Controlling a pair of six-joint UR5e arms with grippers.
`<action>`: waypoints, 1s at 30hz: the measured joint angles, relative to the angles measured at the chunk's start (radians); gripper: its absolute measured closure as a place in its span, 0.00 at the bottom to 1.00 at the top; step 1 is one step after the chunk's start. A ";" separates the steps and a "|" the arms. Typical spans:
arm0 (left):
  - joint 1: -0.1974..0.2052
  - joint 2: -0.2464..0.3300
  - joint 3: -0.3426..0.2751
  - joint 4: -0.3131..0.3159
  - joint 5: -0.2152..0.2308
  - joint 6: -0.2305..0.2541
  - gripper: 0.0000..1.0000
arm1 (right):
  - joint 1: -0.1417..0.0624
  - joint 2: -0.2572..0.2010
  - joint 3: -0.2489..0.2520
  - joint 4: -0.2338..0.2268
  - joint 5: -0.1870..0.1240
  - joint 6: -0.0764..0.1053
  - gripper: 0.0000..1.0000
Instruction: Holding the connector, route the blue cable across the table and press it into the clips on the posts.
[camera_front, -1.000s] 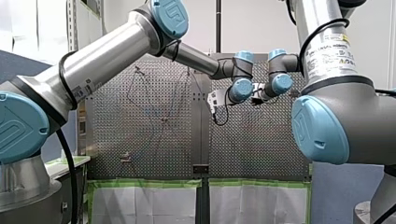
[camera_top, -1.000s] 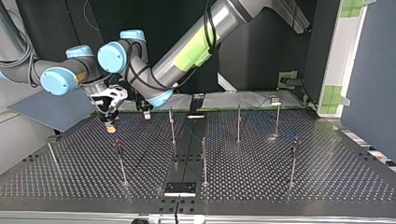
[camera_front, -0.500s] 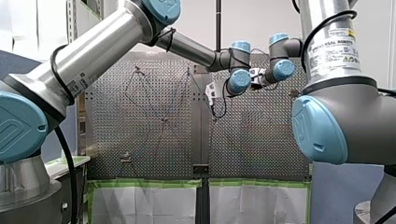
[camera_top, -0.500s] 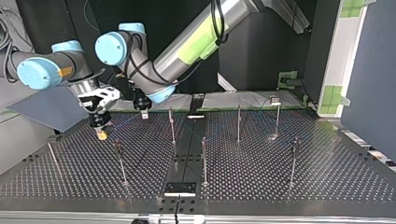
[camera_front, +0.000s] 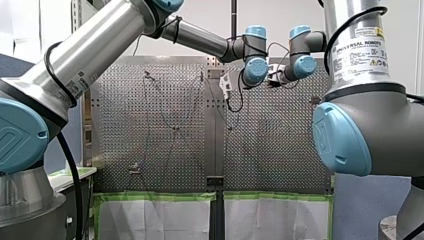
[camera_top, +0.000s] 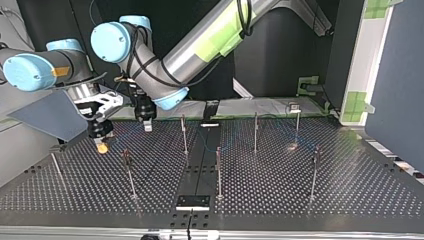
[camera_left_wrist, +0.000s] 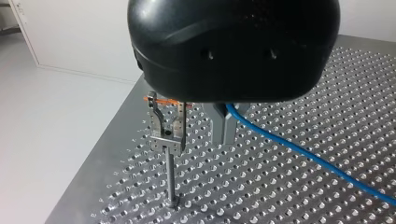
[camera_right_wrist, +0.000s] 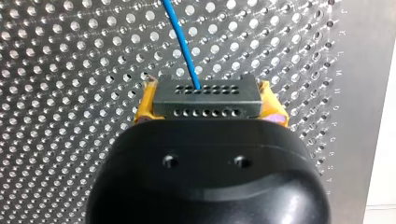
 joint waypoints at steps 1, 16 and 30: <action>0.000 0.001 0.000 0.001 0.002 0.004 1.00 | 0.000 -0.001 0.000 0.000 0.000 0.000 1.00; 0.017 0.002 0.000 0.092 0.075 0.049 1.00 | -0.005 -0.052 -0.014 -0.001 -0.001 0.017 1.00; 0.076 -0.003 0.015 0.151 0.178 0.033 1.00 | -0.013 -0.046 -0.017 -0.010 0.004 0.023 1.00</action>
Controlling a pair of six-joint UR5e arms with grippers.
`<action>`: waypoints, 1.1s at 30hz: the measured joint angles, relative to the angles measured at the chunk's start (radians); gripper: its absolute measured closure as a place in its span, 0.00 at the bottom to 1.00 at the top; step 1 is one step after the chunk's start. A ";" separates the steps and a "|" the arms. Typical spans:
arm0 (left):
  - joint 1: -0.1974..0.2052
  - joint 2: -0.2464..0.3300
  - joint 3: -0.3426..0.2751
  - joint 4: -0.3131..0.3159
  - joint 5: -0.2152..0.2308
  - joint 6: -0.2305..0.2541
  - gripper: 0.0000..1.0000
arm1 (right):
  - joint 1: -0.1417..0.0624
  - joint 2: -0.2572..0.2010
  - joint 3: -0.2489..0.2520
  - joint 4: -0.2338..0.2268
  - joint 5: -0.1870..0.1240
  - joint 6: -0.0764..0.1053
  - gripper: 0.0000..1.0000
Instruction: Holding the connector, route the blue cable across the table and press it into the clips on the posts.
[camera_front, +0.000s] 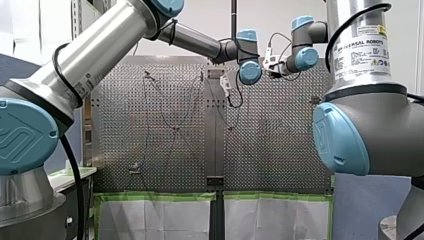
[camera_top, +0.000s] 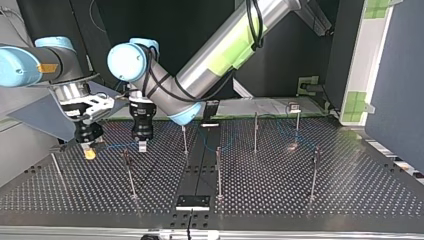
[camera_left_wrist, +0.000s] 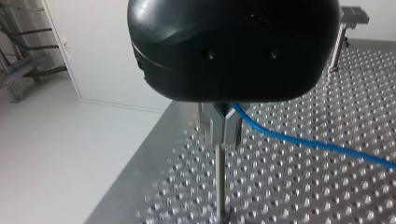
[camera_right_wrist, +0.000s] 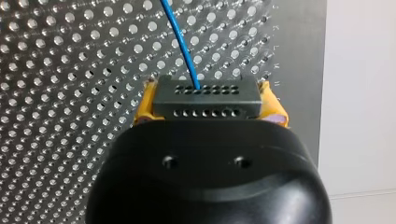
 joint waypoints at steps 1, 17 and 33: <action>0.007 -0.001 0.000 -0.001 0.008 -0.005 1.00 | -0.001 0.001 0.000 -0.001 0.000 0.000 1.00; 0.088 -0.032 0.038 0.012 0.161 -0.020 1.00 | -0.012 0.021 -0.016 -0.021 -0.012 0.004 1.00; 0.133 -0.080 0.090 0.015 0.295 -0.017 1.00 | -0.038 0.066 -0.049 -0.034 -0.009 0.005 1.00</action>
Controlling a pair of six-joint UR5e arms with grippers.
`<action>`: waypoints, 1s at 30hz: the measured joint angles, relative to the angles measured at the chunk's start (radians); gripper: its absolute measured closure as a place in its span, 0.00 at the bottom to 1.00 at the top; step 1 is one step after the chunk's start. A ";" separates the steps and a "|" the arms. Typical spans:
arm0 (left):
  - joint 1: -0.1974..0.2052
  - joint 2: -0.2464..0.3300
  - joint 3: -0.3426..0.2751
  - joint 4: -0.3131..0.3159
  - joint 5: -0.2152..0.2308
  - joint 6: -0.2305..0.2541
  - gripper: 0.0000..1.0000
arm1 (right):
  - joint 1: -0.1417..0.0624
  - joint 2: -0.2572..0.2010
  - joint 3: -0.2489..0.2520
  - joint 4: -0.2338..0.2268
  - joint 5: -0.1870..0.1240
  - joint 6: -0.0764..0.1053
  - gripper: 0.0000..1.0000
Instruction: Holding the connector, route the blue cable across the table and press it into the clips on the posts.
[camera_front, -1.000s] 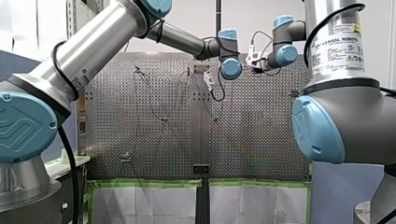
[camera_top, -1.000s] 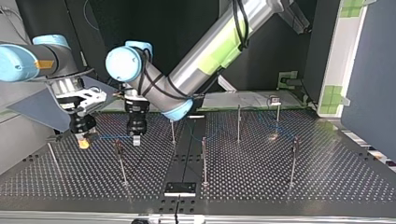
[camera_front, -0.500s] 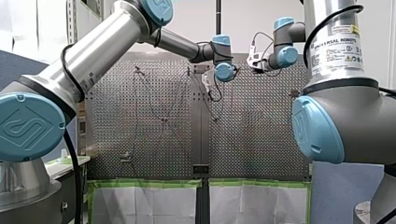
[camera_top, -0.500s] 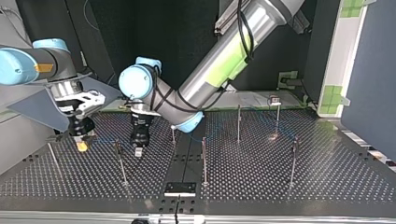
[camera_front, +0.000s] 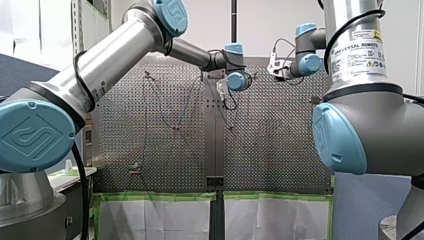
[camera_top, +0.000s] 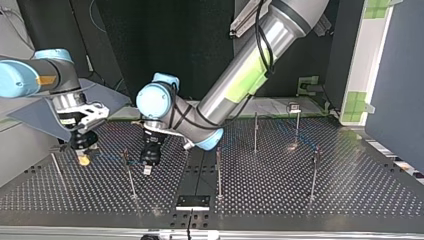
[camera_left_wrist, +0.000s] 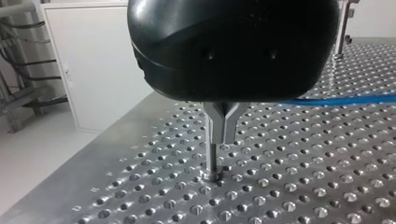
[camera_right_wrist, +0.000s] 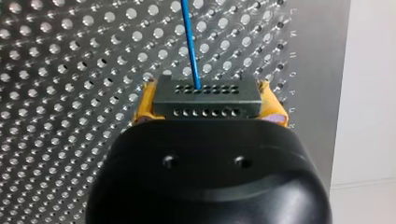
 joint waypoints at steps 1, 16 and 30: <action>0.001 -0.001 0.001 -0.002 0.007 0.002 1.00 | 0.000 0.000 -0.002 -0.001 0.000 0.000 1.00; -0.018 -0.001 0.002 -0.069 -0.025 0.039 0.00 | -0.003 0.009 -0.013 -0.016 -0.004 -0.002 1.00; -0.071 0.009 -0.007 -0.196 -0.151 0.030 0.00 | -0.002 0.010 -0.014 -0.017 -0.013 -0.004 1.00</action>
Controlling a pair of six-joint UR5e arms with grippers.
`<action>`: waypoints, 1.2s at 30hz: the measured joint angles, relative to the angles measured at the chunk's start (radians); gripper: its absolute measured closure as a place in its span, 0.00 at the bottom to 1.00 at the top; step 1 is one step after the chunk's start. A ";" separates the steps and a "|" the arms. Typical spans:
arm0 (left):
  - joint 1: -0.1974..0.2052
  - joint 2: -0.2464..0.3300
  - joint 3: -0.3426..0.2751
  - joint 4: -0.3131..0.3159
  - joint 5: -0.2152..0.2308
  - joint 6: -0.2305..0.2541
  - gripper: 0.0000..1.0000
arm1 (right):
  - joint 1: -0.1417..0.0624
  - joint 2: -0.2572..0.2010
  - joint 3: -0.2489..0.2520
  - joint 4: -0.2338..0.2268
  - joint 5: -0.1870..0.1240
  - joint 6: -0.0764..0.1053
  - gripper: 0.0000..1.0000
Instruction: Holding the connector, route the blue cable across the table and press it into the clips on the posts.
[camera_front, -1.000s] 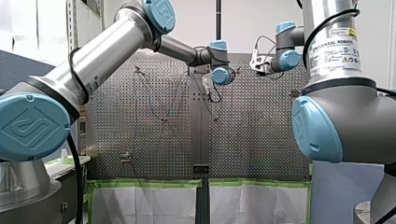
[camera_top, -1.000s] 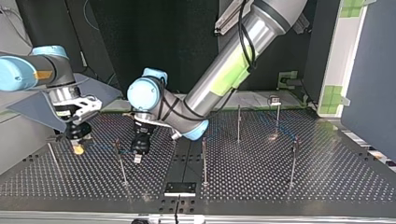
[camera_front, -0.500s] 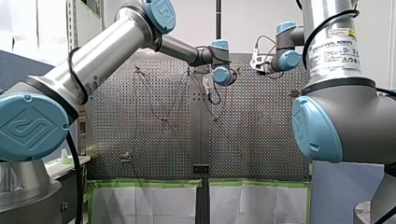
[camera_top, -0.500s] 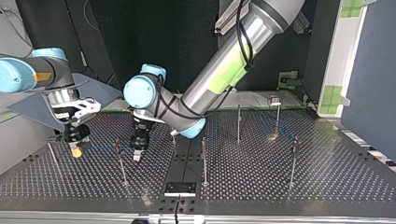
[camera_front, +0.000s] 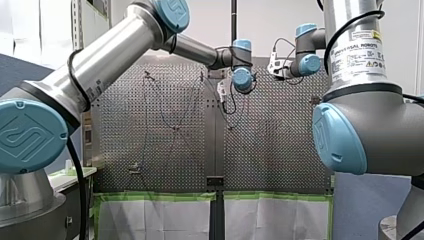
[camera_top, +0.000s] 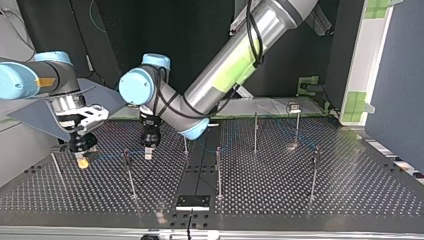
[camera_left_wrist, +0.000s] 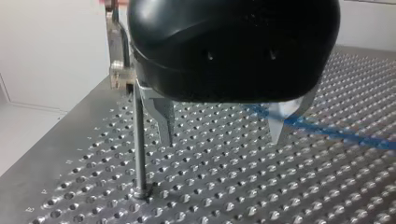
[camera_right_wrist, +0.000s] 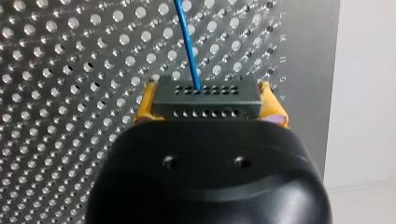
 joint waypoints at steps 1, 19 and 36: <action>-0.004 0.005 -0.005 -0.007 -0.007 -0.004 0.00 | 0.000 0.000 0.000 0.000 0.000 0.000 1.00; -0.065 0.141 -0.142 0.075 -0.056 -0.033 0.00 | 0.008 0.001 0.000 0.002 -0.002 0.004 1.00; -0.062 0.288 -0.289 0.189 -0.139 -0.048 0.00 | 0.009 0.003 0.000 0.000 -0.004 0.006 1.00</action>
